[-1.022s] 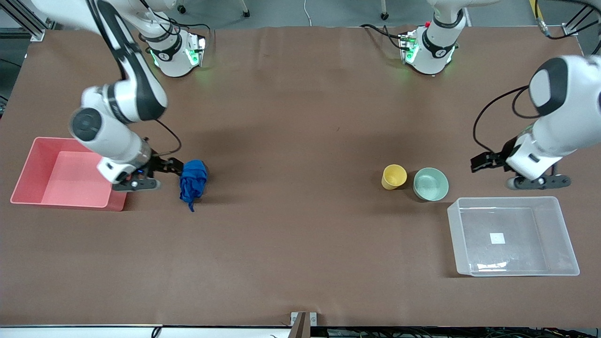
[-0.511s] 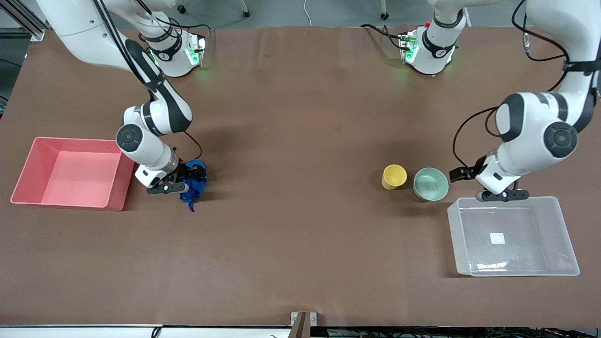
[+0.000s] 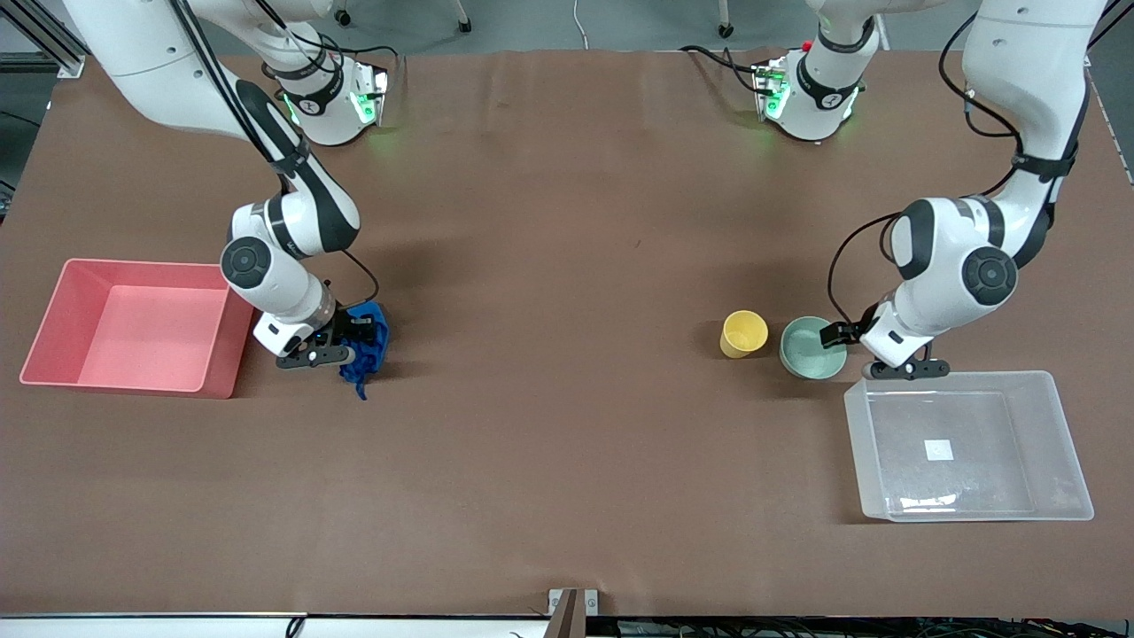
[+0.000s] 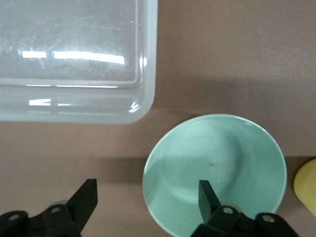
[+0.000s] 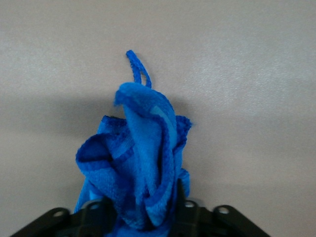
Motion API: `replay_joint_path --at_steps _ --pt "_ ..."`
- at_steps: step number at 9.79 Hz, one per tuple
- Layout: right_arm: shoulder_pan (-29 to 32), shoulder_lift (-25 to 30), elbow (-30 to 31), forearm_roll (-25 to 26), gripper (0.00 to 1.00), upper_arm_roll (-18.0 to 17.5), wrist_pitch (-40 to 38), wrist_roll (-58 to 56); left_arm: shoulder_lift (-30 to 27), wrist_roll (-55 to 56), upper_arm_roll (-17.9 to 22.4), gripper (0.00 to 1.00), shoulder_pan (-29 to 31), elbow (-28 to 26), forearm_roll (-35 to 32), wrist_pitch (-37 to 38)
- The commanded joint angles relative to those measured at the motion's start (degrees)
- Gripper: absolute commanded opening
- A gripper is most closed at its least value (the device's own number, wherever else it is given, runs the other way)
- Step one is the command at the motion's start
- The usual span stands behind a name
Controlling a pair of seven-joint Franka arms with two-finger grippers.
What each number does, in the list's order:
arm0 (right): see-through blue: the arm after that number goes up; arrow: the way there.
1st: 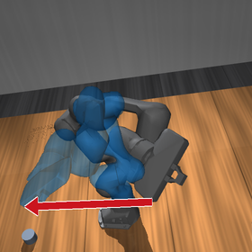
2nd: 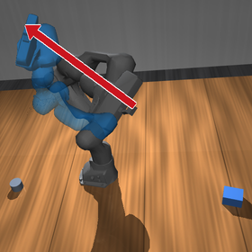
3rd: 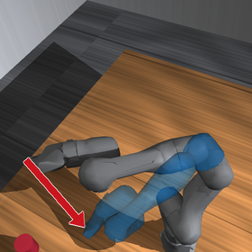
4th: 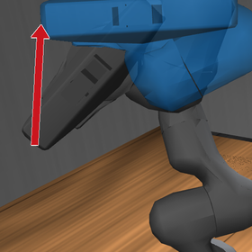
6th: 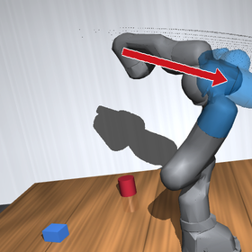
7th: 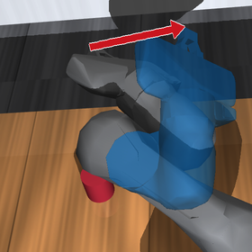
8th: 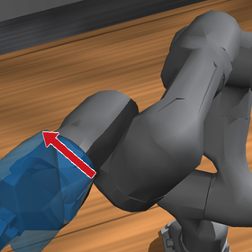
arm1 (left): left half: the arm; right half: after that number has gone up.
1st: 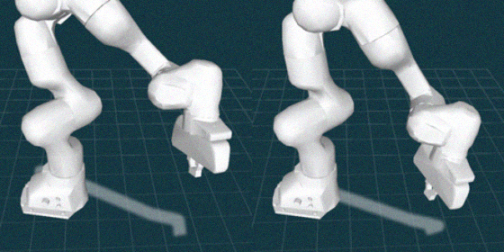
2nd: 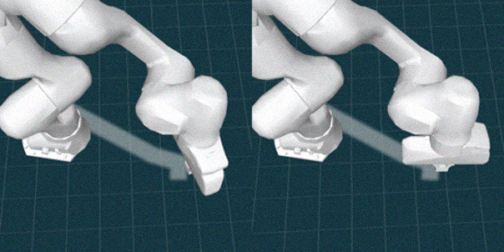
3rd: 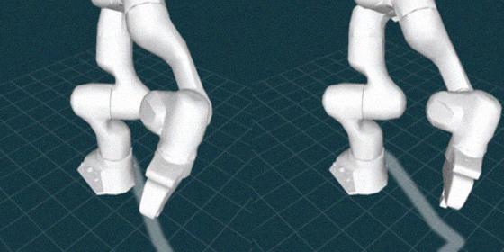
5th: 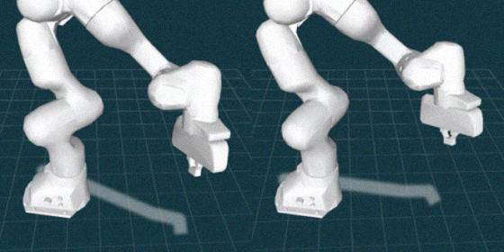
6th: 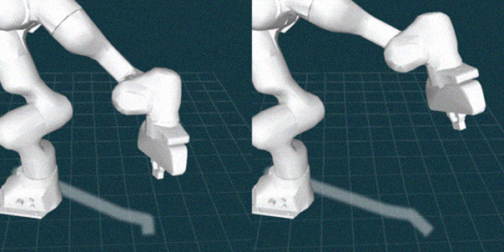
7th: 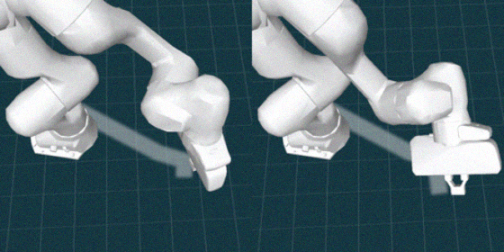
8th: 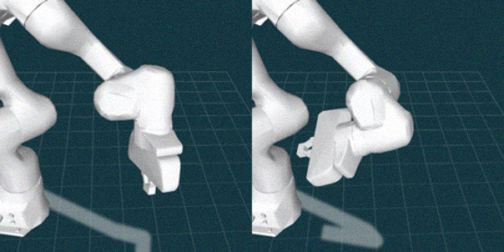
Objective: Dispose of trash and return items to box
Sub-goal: 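Carry the cloth into the pink bin while the left gripper carries the bowl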
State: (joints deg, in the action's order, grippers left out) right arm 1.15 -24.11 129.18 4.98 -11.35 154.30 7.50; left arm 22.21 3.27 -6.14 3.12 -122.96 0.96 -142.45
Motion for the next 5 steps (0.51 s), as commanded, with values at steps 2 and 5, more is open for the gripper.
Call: replay_joint_path --at_steps 2,5 --pt "0.70 3.26 -1.37 1.35 0.01 -0.69 -5.46 6.27 3.63 -0.63 -0.27 0.50 -0.04 0.00 -0.43 -2.75" --pt "1.74 14.93 -13.29 0.47 0.01 -1.30 -35.82 9.29 5.04 -0.81 -0.36 0.20 -0.22 0.00 -0.43 -4.68"
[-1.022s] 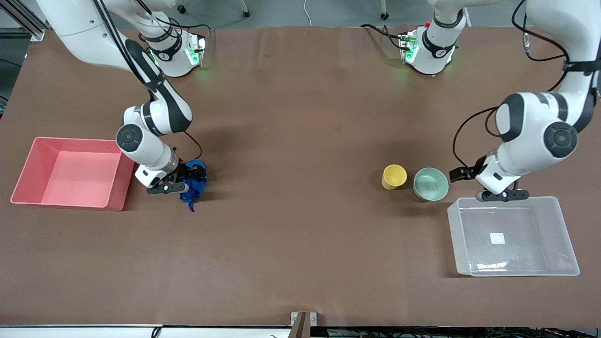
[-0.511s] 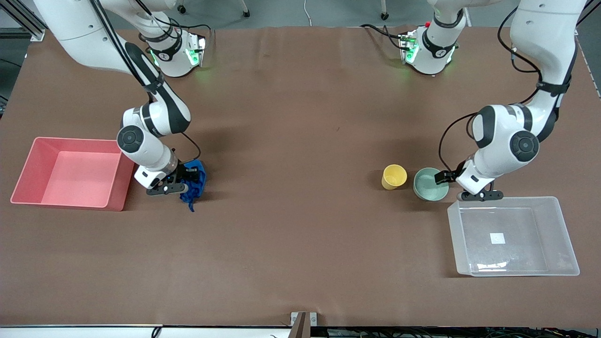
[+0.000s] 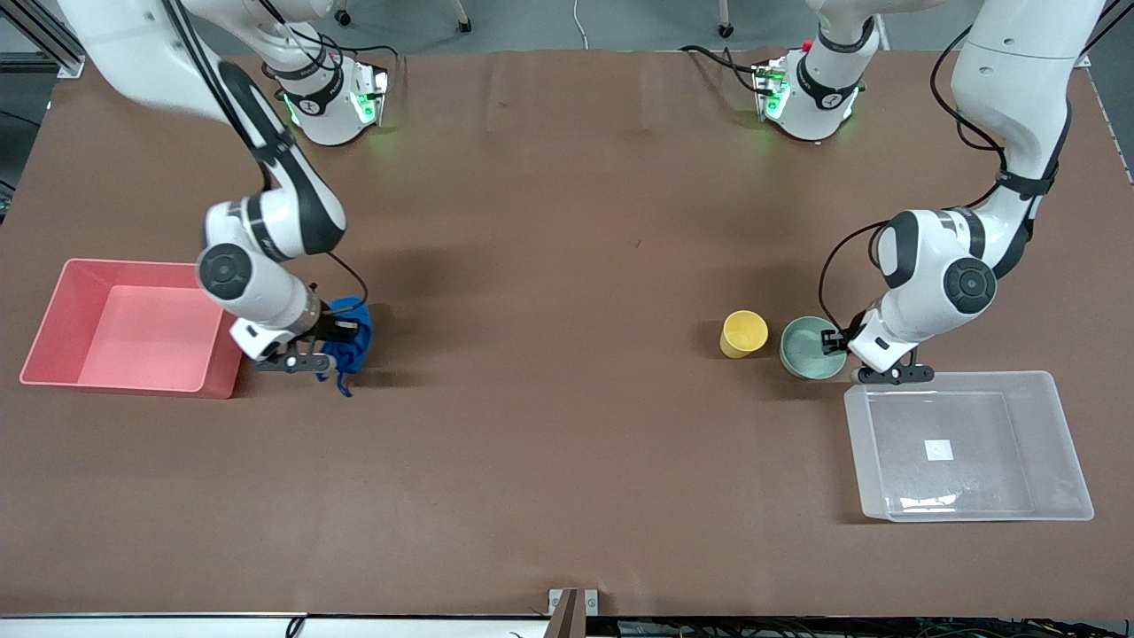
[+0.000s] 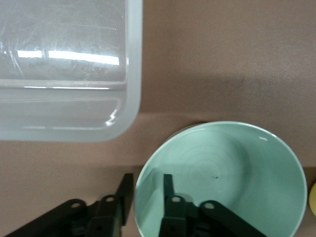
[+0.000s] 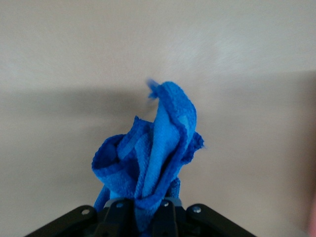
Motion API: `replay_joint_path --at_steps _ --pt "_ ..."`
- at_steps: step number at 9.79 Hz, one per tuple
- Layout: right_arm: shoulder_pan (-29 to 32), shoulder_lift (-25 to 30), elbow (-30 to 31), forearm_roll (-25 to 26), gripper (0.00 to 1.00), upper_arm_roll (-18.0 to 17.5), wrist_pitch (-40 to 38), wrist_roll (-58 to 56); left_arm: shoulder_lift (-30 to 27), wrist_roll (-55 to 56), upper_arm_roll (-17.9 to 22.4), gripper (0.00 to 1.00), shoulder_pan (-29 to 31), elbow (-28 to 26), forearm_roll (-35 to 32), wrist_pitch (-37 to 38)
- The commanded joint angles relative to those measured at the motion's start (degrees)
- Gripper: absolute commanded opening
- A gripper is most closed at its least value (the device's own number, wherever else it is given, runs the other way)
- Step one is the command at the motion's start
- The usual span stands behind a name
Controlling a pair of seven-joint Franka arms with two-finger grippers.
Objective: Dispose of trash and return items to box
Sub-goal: 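Carry the cloth into the pink bin while the left gripper carries the bowl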
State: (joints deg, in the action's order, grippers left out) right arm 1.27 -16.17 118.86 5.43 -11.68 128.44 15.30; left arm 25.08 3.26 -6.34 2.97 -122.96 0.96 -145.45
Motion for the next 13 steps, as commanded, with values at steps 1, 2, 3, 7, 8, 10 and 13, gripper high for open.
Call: replay_joint_path --at_steps 1,2,3,7,8,10,13 --pt "2.67 10.16 -7.20 0.02 0.01 -0.19 -18.05 0.53 1.73 -0.80 -0.25 0.08 -0.15 0.00 -0.52 -1.59" --pt "3.47 12.02 -9.85 0.10 0.01 2.86 -23.18 -5.05 0.51 -0.89 -0.34 0.02 -0.41 0.00 -0.52 -0.98" --pt "3.39 12.82 -10.23 0.19 0.01 8.63 -24.19 -12.59 -1.59 -1.24 -0.51 0.01 -0.42 0.17 -0.52 0.24" --pt "3.65 9.51 -4.03 1.77 0.01 25.88 -11.18 -34.16 -6.98 -3.26 -0.69 0.01 0.11 13.74 -0.43 18.83" --pt "3.74 6.96 -1.73 1.77 0.01 27.75 -5.45 -35.85 -6.19 -3.52 -0.52 0.00 0.37 19.19 -0.34 22.97" --pt "4.35 1.34 1.88 1.08 0.02 28.12 3.88 -35.87 -0.33 -7.02 0.10 0.00 1.86 29.31 -0.52 26.52" --pt "4.44 -4.21 6.72 1.07 0.57 28.03 18.06 -35.78 10.83 -15.28 0.01 0.00 6.52 44.94 -0.16 32.22"
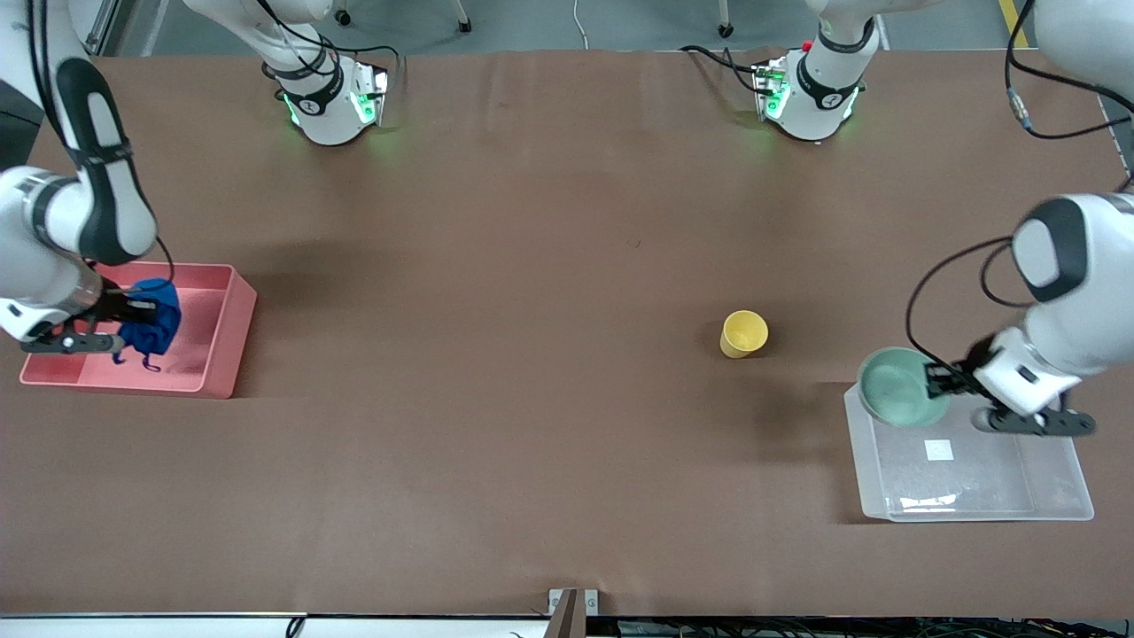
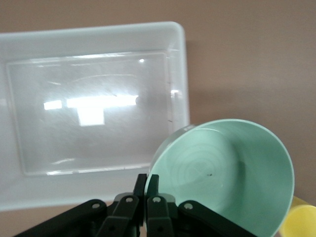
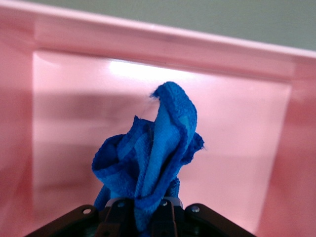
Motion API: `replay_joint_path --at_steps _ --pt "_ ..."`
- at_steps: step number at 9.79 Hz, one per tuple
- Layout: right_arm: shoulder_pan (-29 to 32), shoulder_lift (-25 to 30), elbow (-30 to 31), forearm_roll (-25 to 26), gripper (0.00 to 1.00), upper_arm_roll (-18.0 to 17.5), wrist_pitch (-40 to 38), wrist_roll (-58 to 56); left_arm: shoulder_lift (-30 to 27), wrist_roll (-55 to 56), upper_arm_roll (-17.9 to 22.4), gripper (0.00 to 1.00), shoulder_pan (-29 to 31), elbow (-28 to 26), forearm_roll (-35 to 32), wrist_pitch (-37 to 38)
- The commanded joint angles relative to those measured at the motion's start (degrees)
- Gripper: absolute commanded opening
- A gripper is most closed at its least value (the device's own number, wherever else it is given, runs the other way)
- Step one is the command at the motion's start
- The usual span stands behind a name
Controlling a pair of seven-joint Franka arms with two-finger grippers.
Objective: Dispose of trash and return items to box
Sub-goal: 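Carry the cloth into the pink bin while the left gripper carries the bowl, then release the cloth in the bin while the left gripper releases the bowl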
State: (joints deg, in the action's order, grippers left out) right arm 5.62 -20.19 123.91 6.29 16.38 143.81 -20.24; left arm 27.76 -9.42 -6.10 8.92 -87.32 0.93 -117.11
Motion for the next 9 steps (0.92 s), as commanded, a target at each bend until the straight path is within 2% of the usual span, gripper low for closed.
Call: replay_joint_path --at_steps 1,3,5,7,9 --pt "0.09 -0.11 1.69 0.22 1.00 -0.04 2.44 -0.15 11.23 -3.84 -0.14 0.00 0.75 12.93 -0.22 4.08" --pt "-0.26 0.76 1.25 0.22 1.00 -0.21 0.26 0.29 15.11 -7.09 2.92 0.00 0.49 15.42 -0.22 2.68" --pt "-0.44 6.89 -3.04 -0.22 1.00 -0.56 -12.87 0.38 18.89 -7.72 3.46 0.01 0.57 15.43 -0.31 -2.13" --pt "-0.70 13.22 -10.23 -6.52 1.00 -1.87 -27.37 3.42 22.14 -8.16 4.78 0.03 0.57 15.25 -0.40 -8.20" --pt "-0.44 16.92 -18.31 -6.99 1.00 -5.90 -39.07 13.94 23.04 -7.81 4.78 0.05 0.66 14.99 -0.22 -8.75"
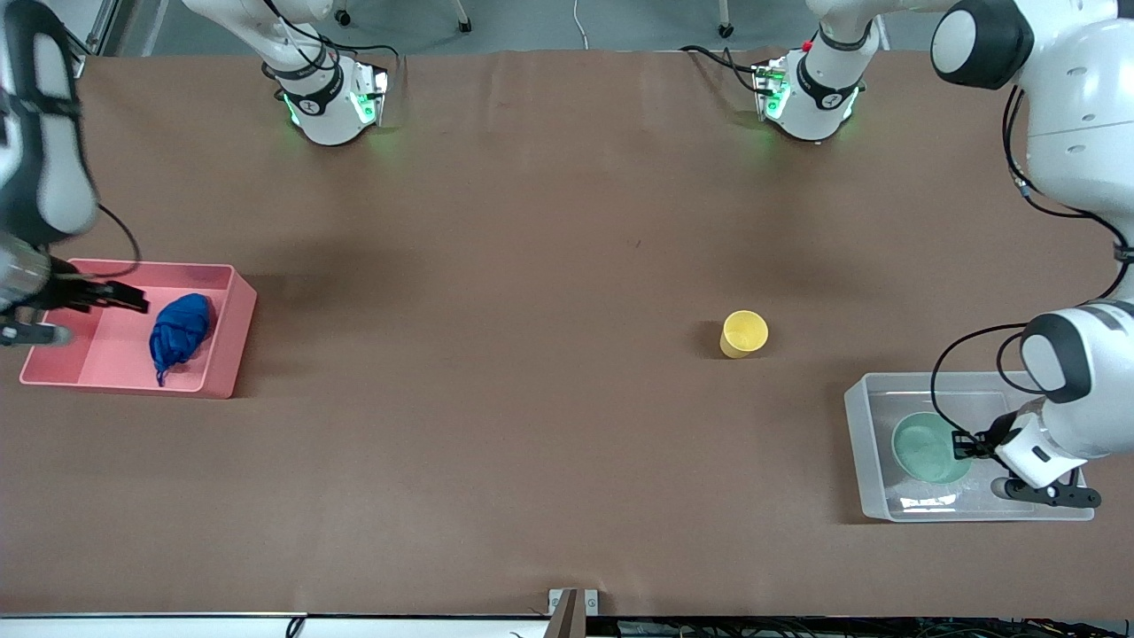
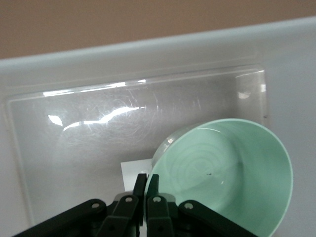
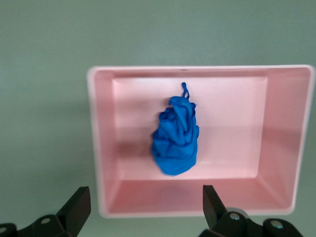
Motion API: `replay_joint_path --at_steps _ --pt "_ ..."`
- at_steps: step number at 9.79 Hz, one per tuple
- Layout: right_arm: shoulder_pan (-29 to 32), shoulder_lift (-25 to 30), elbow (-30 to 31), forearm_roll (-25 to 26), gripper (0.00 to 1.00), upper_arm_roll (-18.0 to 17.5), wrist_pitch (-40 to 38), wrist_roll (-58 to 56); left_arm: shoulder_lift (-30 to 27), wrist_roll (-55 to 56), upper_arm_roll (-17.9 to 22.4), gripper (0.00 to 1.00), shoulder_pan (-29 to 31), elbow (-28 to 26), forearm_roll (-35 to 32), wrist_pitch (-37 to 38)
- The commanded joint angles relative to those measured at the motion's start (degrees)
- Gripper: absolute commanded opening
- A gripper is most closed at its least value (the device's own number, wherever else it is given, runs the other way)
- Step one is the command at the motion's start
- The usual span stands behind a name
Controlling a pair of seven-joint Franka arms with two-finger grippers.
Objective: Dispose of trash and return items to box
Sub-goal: 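Release the cloth in the bin while the left gripper releases the bowl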
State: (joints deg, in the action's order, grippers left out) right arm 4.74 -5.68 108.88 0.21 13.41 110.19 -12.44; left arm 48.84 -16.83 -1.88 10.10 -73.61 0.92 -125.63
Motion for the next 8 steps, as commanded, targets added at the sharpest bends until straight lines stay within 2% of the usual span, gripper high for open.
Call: replay_joint_path --at_steps 1,2,3,5,6,7,8 --pt "0.45 4.61 -5.68 -1.00 1.00 -5.38 -9.69 11.50 2.13 0.12 0.56 0.06 -0.61 0.67 -0.13 -0.23" --pt "1.05 6.63 -8.05 -1.00 1.00 -8.80 -13.56 15.91 2.14 0.47 0.56 0.06 -0.79 0.40 -0.05 -0.31" --pt "1.15 7.35 -12.68 -1.00 1.00 -10.05 -19.26 17.17 1.79 0.48 0.39 0.07 -0.96 -0.64 0.22 -0.23" --pt "1.15 6.66 -26.38 -0.83 1.00 -9.80 -30.00 16.30 1.43 0.48 0.30 0.14 -0.97 -2.32 0.31 -0.23" --pt "1.15 6.22 -28.44 -0.22 1.00 -9.54 -31.25 15.61 1.43 0.57 0.30 0.27 -1.14 -2.41 0.31 -0.23" --pt "0.97 6.30 -26.72 -0.13 1.00 -9.45 -31.09 12.55 1.43 0.74 0.30 0.54 -1.14 -2.59 0.22 -0.23" --pt "0.97 6.56 -24.62 -0.04 1.00 -9.54 -30.39 12.61 0.30 0.74 0.21 0.75 -1.14 -2.59 0.22 0.38"
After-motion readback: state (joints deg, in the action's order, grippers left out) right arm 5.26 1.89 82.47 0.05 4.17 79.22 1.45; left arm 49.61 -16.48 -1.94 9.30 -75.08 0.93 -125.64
